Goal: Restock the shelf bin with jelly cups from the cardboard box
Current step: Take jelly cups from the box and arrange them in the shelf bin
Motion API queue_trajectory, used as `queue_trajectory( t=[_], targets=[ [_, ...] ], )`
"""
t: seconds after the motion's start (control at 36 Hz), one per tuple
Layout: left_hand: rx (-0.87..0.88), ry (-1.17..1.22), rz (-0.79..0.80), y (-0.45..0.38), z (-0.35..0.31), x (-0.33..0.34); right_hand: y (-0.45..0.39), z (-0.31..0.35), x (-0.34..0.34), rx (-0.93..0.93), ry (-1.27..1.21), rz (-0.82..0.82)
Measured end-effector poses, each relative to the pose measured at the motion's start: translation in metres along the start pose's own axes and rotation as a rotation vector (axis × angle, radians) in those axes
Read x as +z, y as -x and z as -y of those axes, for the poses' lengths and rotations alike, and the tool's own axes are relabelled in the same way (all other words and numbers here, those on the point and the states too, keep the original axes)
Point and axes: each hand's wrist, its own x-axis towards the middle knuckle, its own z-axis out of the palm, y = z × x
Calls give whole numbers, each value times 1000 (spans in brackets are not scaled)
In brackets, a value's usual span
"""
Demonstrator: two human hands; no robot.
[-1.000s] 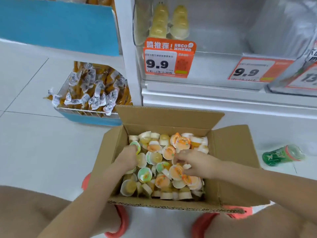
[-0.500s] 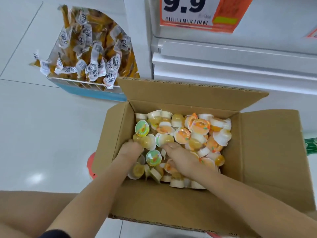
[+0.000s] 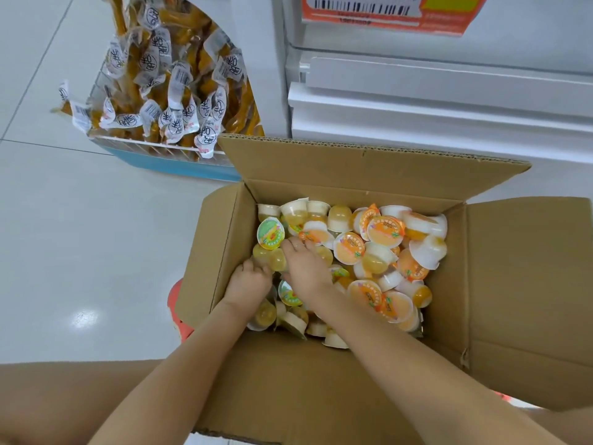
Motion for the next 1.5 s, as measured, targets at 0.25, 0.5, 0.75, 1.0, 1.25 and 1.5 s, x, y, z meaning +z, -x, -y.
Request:
queue_trajectory(
  t=[0.25,0.5,0.75,1.0,1.25,1.5],
  targets=[
    [-243,724,228,12,12,-59,16,-14,-36,115,-373,-95],
    [-105,1859,251,49,27,-179,75,-22,-186,329,-1406,62],
    [176,1816,4,87,15,-280,144,10,-295,32,-1489,62],
    [319,1657,-344,108,8,-331,185,28,-335,-283,-991,-391],
    [503,2349,50,101,0,-341,176,24,-349,-431,-799,-373],
    [413,2362,125,98,-11,-342,176,16,-342,-451,-849,-282]
  ],
)
